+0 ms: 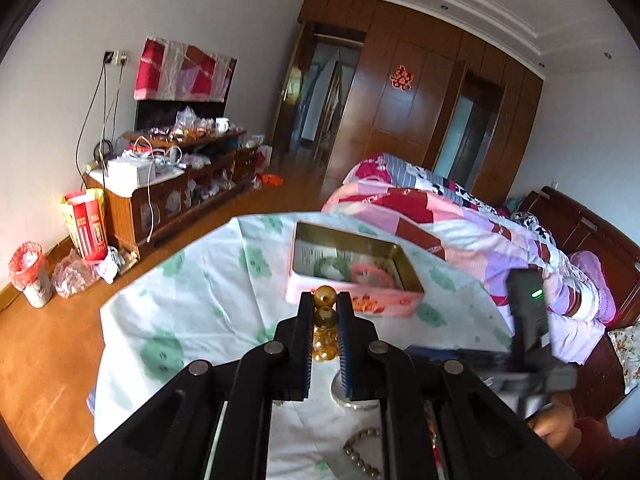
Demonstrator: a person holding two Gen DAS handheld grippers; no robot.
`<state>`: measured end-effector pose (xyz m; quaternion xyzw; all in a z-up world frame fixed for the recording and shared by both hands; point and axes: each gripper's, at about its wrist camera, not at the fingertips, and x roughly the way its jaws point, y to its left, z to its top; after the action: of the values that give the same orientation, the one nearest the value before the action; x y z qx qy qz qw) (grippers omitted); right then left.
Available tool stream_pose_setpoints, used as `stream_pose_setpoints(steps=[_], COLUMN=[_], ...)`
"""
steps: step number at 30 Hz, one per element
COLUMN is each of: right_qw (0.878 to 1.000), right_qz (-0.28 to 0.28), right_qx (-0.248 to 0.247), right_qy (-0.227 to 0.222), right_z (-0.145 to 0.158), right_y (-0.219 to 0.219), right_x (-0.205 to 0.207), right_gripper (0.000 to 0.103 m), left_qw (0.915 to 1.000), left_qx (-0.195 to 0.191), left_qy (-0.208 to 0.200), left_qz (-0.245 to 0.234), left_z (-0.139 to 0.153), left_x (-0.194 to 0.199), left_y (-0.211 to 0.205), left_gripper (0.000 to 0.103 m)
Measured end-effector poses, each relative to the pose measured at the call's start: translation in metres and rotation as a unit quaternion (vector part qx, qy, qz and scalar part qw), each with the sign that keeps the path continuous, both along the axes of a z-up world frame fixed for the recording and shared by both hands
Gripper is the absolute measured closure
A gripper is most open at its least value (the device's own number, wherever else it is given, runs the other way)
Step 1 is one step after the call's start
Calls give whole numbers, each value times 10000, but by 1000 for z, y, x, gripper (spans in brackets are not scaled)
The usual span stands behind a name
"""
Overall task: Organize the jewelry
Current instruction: 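Grasp the gold bead bracelet with the left tool while the right tool reaches the silver bangle, then lift the gold bracelet with the left tool while the right tool grasps the silver bangle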
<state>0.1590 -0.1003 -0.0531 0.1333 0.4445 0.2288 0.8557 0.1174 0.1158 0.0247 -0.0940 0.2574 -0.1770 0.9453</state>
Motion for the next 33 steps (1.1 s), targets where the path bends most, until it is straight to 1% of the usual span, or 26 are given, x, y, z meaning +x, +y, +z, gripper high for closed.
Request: stream_pose_setpoints(steps=[1, 3, 5, 6, 7, 8, 10, 12, 14, 19, 20, 24, 27, 29, 33], right_qw=[9999, 9989, 9971, 9959, 9949, 9949, 9945, 9957, 9971, 9998, 9998, 9982, 9967, 9955, 9933], right_qz=[55, 208, 339, 391, 419, 403, 476, 506, 438, 182, 108, -65, -197, -271, -463], right_qx=[-93, -392, -567, -635, -699, -772, -827, -658, -538, -27, 69, 316, 447, 551, 599], right_qy=[32, 155, 373, 503, 594, 501, 434, 415, 303, -35, -170, -502, -645, -724, -868], right_z=[-2, -9, -16, -21, -25, -24, -22, -21, -16, 8, 17, 35, 48, 55, 63], right_y=[5, 18, 29, 33, 37, 38, 40, 38, 34, 17, 13, 0, -13, -21, -33], right_x=[3, 12, 20, 24, 26, 26, 28, 25, 24, 24, 24, 28, 35, 44, 66], right_gripper=[50, 55, 63, 65, 68, 77, 90, 91, 92, 91, 91, 91, 91, 91, 91], left_qw=[10000, 10000, 9999, 9999, 9998, 9997, 9997, 9997, 9996, 9996, 9997, 9998, 9998, 9997, 9994], left_qx=[19, 42, 42, 55, 74, 95, 88, 72, 65, 57, 64, 49, 61, 62, 122], left_qy=[-5, 29, 91, 115, 129, 143, 172, 189, 207, 226, 216, 191, 155, 120, 58], left_qz=[16, 62, 98, 114, 131, 146, 153, 153, 167, 142, 131, 9, -93, -182, -314], left_z=[0, -1, -5, -7, -9, -10, -11, -11, -12, -12, -11, -9, -7, -5, -2], left_x=[1, 3, 5, 6, 7, 7, 7, 8, 10, 19, 21, 34, 45, 53, 74], left_y=[0, 0, 1, 2, 2, 3, 4, 5, 5, 1, -1, -10, -19, -27, -42], left_gripper=[93, 93, 93, 93, 93, 93, 93, 93, 93, 93, 93, 93, 93, 93, 93])
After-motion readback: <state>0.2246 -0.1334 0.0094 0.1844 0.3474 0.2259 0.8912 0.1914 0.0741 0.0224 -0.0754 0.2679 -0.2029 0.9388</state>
